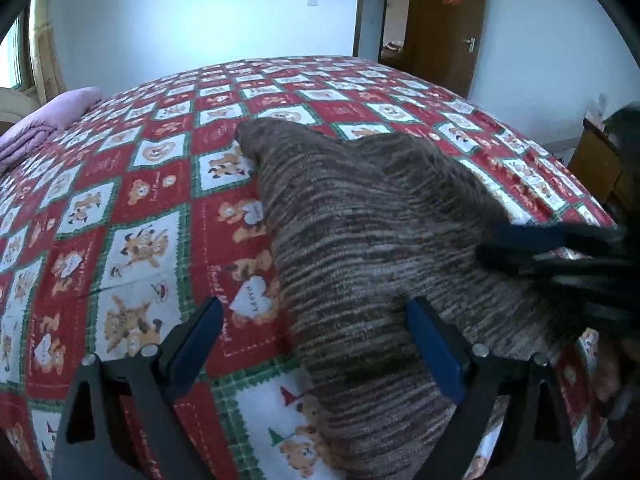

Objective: Fold small clothes

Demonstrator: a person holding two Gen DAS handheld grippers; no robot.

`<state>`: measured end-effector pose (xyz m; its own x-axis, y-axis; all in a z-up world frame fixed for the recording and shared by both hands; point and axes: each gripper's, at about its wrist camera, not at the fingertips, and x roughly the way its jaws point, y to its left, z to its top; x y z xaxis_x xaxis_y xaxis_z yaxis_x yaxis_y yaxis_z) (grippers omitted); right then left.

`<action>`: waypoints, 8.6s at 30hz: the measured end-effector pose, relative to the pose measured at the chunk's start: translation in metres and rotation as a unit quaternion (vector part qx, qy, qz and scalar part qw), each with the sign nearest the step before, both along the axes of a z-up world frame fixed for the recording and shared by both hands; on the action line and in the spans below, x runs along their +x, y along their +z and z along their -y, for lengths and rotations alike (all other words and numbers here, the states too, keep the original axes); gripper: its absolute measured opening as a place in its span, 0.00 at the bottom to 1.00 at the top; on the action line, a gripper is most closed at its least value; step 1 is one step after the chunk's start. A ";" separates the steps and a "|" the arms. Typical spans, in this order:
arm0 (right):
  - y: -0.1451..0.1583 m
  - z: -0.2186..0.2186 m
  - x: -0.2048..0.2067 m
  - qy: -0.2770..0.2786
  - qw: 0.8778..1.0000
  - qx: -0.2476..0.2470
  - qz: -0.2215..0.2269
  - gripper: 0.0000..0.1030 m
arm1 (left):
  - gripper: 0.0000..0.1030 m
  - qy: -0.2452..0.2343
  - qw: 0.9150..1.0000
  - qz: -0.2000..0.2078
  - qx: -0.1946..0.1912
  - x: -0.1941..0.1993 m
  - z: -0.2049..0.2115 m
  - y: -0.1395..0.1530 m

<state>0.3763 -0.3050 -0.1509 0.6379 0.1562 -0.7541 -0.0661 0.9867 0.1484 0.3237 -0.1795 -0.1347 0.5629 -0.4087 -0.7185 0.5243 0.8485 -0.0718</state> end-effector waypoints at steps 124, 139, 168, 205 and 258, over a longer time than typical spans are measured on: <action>0.037 -0.045 0.038 0.104 0.969 0.222 0.043 0.20 | 0.26 0.016 0.999 -0.031 -0.039 -0.072 -0.110 0.036; 0.039 -0.143 0.037 0.167 0.957 0.236 0.027 0.20 | 0.26 0.070 0.997 -0.011 -0.026 -0.096 -0.173 0.041; 0.035 -0.269 0.052 0.247 0.944 0.219 -0.003 0.20 | 0.26 0.139 0.989 -0.012 -0.039 -0.115 -0.257 0.035; -0.003 -0.314 0.068 0.258 0.946 0.187 -0.053 0.20 | 0.38 0.172 0.983 -0.054 -0.042 -0.127 -0.296 -0.007; 0.098 -0.256 -0.166 0.152 0.975 0.057 0.153 0.57 | 1.00 0.306 0.944 0.119 -0.014 -0.169 -0.324 0.094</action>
<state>0.2101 -0.0488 -0.0530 0.7414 0.4446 -0.5026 -0.4113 0.8929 0.1831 0.1544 0.1442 -0.0405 0.8442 0.0289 -0.5353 -0.0598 0.9974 -0.0406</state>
